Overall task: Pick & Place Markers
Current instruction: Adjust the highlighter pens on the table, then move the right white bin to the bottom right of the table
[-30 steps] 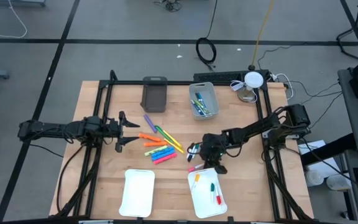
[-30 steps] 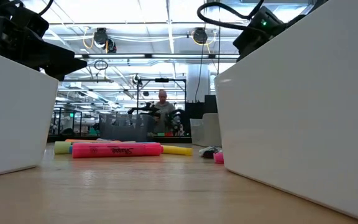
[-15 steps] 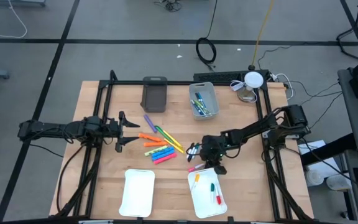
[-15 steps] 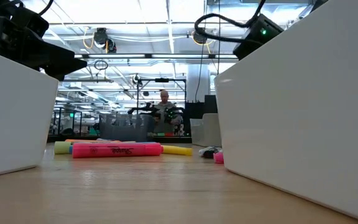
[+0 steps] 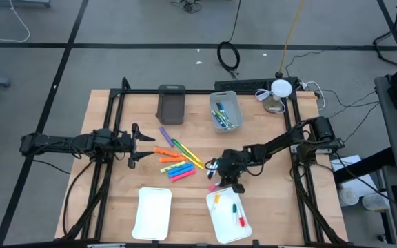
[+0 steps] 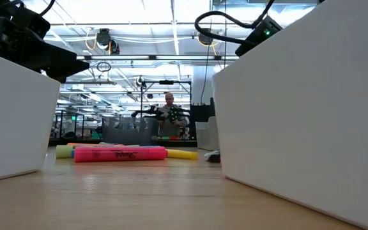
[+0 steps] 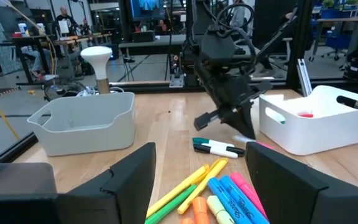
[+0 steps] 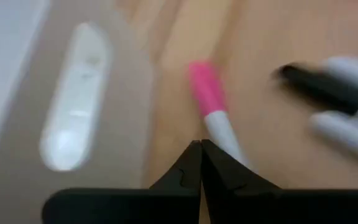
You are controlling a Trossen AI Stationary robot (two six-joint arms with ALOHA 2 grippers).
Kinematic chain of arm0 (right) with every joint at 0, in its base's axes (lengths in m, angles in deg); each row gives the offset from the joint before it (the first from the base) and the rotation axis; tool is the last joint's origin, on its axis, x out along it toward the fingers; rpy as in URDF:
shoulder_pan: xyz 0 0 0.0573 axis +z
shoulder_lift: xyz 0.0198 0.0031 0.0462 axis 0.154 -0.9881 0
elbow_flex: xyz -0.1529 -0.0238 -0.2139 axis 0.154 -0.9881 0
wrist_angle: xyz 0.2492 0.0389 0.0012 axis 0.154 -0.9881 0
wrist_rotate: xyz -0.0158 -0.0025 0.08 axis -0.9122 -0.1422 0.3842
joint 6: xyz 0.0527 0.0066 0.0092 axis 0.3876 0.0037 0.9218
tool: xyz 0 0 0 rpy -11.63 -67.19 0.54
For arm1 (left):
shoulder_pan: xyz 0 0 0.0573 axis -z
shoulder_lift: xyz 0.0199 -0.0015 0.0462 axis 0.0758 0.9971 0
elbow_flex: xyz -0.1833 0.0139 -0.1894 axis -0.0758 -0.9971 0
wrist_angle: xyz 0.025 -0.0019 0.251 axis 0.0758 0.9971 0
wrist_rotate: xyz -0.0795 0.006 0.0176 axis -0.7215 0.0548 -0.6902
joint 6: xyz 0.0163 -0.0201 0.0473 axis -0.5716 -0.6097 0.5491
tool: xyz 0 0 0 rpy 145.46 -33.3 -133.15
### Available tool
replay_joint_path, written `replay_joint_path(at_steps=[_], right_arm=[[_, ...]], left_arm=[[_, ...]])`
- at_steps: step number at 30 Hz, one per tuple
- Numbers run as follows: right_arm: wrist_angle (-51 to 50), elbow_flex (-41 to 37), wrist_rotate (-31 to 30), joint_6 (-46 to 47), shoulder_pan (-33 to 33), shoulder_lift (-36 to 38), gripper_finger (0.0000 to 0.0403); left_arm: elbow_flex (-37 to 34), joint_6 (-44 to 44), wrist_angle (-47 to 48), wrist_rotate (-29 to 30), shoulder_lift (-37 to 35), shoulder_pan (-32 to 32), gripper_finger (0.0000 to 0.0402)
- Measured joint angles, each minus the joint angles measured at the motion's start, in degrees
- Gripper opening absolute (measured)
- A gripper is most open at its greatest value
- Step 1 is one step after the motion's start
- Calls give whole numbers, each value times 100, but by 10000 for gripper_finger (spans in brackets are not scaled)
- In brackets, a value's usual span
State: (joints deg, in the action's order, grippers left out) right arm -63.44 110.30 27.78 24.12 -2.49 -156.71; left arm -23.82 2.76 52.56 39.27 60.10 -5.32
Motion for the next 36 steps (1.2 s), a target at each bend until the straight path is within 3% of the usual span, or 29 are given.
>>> replay_joint_path(at_steps=[16,32,36], right_arm=[[222,4,-2331,-536,2,8,0],[-1,0,-3734,-597,4,626,0],[-15,0,-3453,-577,12,869,0]], left_arm=[[0,0,-2,0,-2,-2,251],[0,0,-2,0,-2,-2,251],[0,0,-2,0,-1,-1,251]])
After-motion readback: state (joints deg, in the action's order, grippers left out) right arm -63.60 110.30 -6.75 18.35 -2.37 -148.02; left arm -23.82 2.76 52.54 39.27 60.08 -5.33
